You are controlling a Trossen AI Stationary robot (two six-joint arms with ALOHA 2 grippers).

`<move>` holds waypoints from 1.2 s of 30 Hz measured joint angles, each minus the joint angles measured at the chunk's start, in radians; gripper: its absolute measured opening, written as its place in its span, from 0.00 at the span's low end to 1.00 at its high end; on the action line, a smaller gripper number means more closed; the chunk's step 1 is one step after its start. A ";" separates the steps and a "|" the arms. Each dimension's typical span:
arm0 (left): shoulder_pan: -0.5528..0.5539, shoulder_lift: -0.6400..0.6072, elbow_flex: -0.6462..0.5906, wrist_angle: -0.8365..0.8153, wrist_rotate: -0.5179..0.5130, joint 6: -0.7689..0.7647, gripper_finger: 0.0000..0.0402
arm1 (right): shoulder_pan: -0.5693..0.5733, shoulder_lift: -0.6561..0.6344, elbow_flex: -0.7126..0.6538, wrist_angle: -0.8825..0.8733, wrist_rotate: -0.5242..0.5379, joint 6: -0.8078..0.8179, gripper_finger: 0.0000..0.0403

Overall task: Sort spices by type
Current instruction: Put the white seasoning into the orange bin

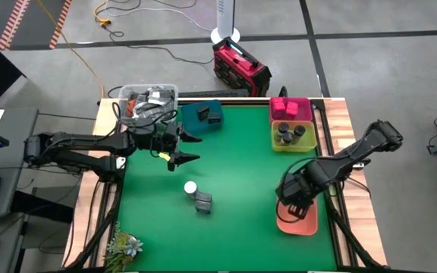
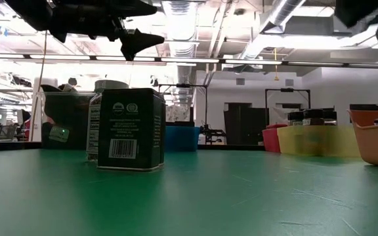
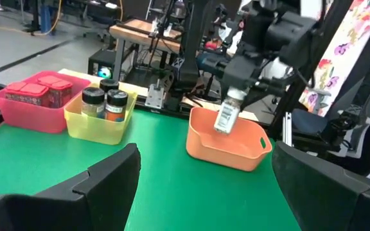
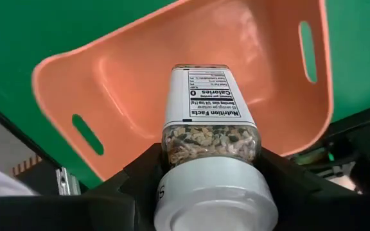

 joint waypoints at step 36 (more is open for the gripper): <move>0.000 0.000 0.000 -0.033 -0.017 0.026 0.84 | -0.200 0.000 -0.212 0.169 -0.063 -0.132 0.62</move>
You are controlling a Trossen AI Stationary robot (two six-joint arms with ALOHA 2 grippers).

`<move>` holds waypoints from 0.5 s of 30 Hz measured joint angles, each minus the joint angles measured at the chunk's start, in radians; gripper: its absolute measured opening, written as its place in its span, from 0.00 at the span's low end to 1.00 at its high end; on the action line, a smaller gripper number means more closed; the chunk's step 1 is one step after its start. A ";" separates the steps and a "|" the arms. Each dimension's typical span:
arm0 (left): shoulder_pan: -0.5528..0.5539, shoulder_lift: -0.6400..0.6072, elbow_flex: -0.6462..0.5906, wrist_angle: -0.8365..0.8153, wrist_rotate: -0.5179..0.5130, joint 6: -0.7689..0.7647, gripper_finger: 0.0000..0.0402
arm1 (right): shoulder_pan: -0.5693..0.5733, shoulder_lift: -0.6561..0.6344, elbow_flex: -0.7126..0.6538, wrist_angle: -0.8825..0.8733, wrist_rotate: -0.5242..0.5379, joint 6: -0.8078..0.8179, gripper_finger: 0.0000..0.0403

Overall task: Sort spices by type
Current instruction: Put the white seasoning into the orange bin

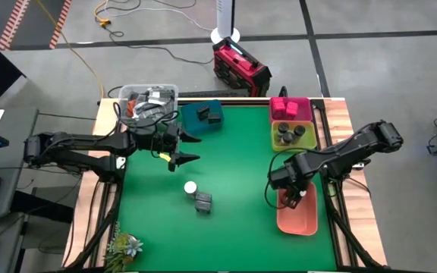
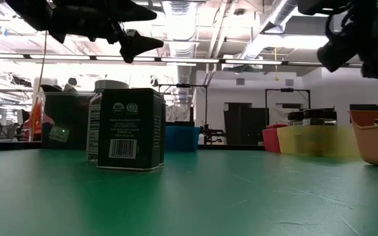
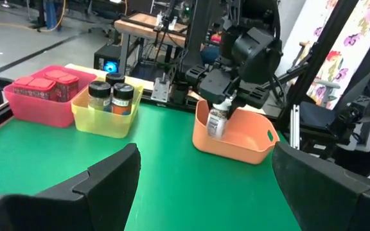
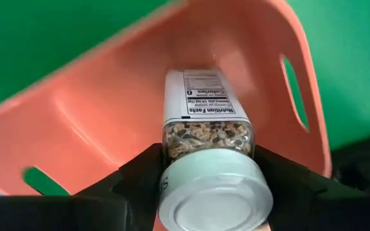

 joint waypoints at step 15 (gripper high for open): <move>0.000 0.000 0.000 -0.027 0.000 0.018 0.84 | -0.052 -0.001 0.001 -0.009 -0.052 -0.045 0.62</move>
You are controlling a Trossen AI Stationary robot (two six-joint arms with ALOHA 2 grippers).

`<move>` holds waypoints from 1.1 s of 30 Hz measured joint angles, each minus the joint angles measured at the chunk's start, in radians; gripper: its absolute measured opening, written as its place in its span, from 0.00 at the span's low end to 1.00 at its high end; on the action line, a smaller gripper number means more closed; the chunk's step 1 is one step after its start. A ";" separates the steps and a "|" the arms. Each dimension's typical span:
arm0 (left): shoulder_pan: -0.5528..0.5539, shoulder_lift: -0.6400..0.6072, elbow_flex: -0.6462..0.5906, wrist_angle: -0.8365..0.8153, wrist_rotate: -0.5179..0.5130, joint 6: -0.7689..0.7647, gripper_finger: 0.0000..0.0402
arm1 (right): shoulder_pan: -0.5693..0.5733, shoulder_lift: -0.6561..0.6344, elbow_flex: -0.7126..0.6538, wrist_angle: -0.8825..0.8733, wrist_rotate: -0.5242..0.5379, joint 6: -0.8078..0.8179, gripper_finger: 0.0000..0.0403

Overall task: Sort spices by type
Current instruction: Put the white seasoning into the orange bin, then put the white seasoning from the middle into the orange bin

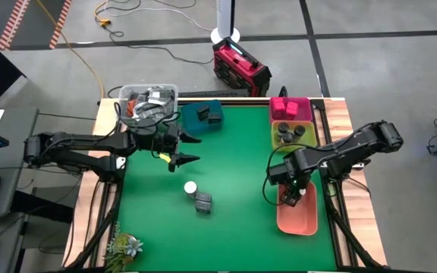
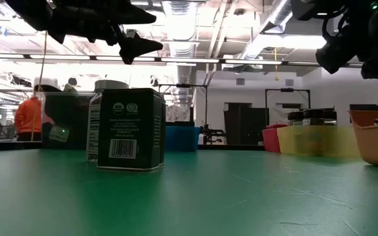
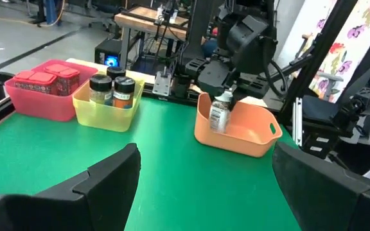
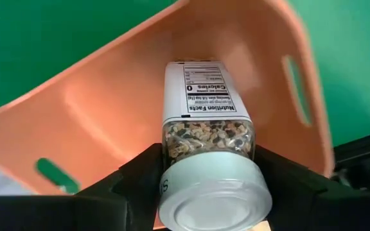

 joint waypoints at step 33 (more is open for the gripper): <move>-0.018 0.000 0.070 -0.109 0.071 0.170 0.84 | -0.180 0.001 0.072 -0.210 -0.092 -0.105 0.86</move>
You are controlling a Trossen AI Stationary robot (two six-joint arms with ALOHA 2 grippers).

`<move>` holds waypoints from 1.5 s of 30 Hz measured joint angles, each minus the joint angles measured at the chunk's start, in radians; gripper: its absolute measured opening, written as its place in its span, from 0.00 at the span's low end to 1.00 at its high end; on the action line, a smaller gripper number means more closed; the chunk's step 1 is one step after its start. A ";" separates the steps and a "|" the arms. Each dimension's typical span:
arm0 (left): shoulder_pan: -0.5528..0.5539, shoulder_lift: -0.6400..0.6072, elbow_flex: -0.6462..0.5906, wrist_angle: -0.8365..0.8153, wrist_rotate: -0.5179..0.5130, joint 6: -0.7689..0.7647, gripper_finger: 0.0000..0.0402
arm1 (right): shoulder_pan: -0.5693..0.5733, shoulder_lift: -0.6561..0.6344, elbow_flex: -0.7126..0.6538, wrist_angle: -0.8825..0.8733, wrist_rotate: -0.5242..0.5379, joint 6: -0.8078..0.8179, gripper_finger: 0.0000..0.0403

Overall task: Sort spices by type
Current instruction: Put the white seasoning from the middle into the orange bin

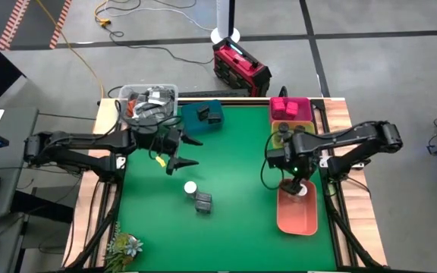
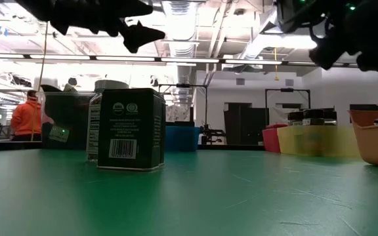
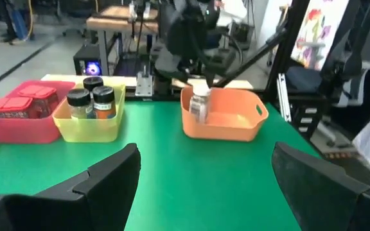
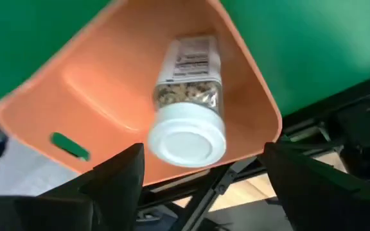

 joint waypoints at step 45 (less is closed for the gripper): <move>-0.458 0.018 -0.166 -0.406 -0.494 -0.140 0.84 | 0.027 0.178 0.170 1.241 0.745 -0.639 0.83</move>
